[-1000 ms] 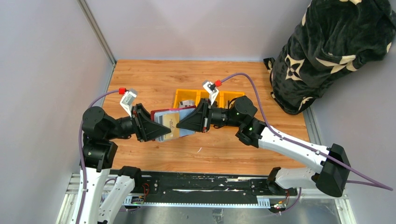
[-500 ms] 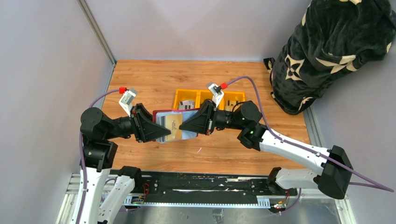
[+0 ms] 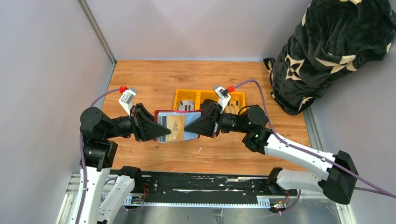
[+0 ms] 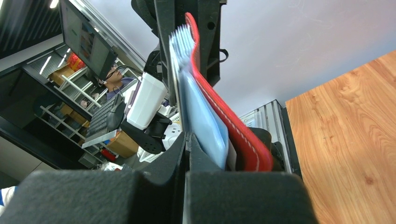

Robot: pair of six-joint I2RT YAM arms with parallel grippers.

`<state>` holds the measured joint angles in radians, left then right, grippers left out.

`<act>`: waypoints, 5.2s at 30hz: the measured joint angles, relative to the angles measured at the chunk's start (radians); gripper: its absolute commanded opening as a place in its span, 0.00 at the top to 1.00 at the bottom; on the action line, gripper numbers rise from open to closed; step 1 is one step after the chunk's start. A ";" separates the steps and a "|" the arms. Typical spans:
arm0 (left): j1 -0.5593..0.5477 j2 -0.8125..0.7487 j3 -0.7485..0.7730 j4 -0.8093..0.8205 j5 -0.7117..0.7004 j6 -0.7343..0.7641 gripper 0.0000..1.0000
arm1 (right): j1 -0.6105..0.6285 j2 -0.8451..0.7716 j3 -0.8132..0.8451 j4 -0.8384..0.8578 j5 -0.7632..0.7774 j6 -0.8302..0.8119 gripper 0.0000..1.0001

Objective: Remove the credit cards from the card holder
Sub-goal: Remove the credit card from the card holder, then place the credit card in the storage box.

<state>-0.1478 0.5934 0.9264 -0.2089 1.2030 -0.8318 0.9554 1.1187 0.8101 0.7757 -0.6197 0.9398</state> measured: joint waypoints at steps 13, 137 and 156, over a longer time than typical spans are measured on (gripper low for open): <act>0.000 -0.013 0.003 0.013 -0.033 0.008 0.75 | -0.010 -0.004 -0.010 0.036 -0.014 0.026 0.56; -0.005 0.046 0.185 -0.460 -0.205 0.486 1.00 | -0.657 0.200 0.259 -1.154 0.359 -0.560 1.00; -0.005 0.046 0.185 -0.451 -0.185 0.480 1.00 | -0.658 0.543 0.371 -1.169 0.399 -0.632 1.00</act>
<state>-0.1524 0.6392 1.1118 -0.6598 1.0183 -0.3519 0.2970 1.6615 1.1809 -0.3931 -0.2211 0.3077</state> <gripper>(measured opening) 0.259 0.006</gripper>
